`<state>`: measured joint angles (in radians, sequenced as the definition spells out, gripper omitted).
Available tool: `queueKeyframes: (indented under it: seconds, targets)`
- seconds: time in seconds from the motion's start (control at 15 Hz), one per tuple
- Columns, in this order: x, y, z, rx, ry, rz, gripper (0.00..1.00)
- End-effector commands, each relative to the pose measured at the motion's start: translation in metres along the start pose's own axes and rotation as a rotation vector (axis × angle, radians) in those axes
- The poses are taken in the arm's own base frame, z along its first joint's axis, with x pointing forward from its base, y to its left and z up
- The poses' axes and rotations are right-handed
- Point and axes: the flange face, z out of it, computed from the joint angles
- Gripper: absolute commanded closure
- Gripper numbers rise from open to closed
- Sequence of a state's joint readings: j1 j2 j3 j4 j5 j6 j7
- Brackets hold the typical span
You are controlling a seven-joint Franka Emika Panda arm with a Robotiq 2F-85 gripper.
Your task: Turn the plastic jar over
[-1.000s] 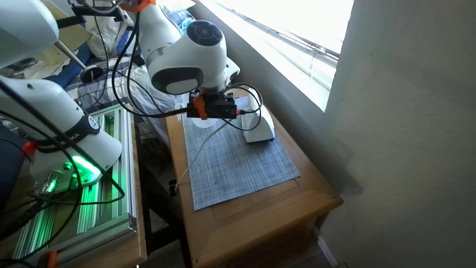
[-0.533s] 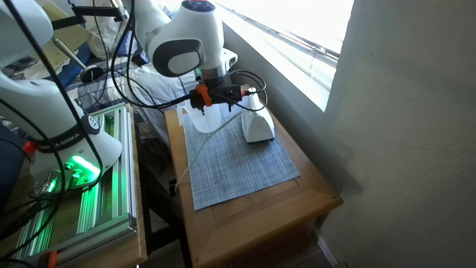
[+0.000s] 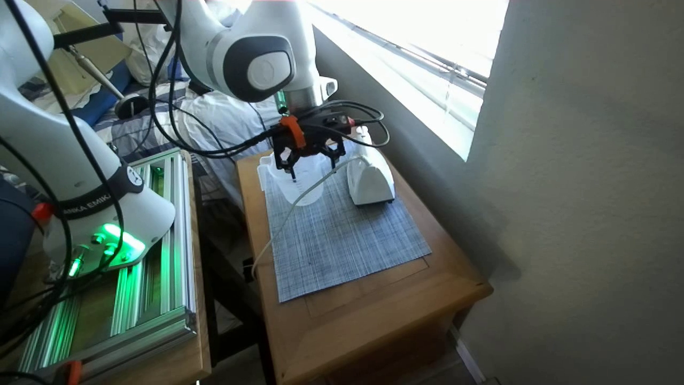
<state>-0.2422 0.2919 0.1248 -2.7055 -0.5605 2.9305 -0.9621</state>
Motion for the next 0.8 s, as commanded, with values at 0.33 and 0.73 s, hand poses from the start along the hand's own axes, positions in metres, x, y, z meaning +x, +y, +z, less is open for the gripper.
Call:
queueKeyframes:
  seconds: [0.33,0.73]
  targets:
    - [0.035,0.003,-0.022,-0.101,-0.081,-0.052,0.0]
    - [0.041,0.004,-0.041,-0.153,-0.085,-0.14,0.0]
